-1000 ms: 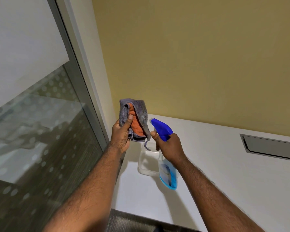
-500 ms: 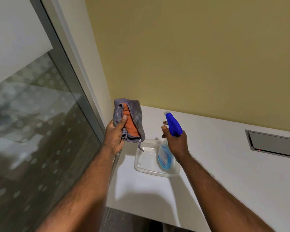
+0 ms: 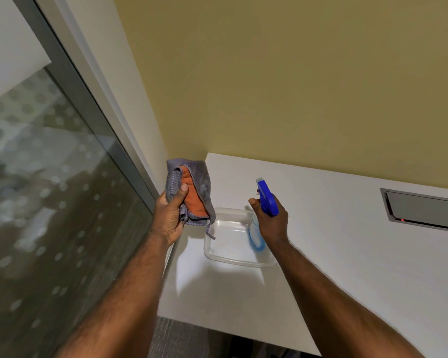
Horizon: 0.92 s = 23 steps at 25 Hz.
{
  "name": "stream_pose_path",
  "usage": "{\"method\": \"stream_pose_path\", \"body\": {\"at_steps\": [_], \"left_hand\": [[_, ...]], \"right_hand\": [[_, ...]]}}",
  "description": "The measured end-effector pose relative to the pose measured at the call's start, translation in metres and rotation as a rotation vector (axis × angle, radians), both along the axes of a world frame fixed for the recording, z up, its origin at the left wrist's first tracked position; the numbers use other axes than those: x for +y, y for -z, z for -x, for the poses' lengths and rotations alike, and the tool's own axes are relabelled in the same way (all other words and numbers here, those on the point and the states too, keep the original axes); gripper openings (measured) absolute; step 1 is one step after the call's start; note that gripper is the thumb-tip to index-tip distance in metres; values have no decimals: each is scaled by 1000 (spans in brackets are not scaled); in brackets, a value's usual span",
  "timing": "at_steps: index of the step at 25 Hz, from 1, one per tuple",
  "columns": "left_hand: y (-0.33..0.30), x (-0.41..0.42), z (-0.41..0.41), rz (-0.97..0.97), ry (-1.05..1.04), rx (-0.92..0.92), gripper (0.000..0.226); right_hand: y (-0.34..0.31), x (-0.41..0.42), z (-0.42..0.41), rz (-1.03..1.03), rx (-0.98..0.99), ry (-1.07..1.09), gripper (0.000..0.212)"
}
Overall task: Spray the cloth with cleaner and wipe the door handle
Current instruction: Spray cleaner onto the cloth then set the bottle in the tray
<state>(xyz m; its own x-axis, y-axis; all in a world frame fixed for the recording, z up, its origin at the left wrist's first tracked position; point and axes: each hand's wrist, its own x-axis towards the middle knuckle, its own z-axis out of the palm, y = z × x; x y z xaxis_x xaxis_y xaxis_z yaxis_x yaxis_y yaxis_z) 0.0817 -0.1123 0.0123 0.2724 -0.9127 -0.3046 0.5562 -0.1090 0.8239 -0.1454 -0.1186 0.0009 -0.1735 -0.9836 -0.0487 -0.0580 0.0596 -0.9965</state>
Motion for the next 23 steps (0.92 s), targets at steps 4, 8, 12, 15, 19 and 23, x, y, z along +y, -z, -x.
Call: {"method": "stream_pose_path", "body": {"at_steps": [4, 8, 12, 15, 19, 23], "left_hand": [[-2, 2, 0, -9, 7, 7, 90], [-7, 8, -1, 17, 23, 26, 82], [-19, 20, -1, 23, 31, 34, 63], [-29, 32, -1, 34, 53, 15, 51], [-42, 56, 0, 55, 91, -6, 42], [-51, 88, -2, 72, 95, 16, 43]], "right_hand": [[2, 0, 2, -8, -8, 35, 25], [3, 1, 3, -23, -1, 104, 46], [2, 9, 8, -57, 130, 132, 72], [-11, 26, 8, -116, 192, 164, 92], [-34, 73, 1, 176, 588, 414, 95], [-59, 110, -43, 341, 317, 51, 16]]}}
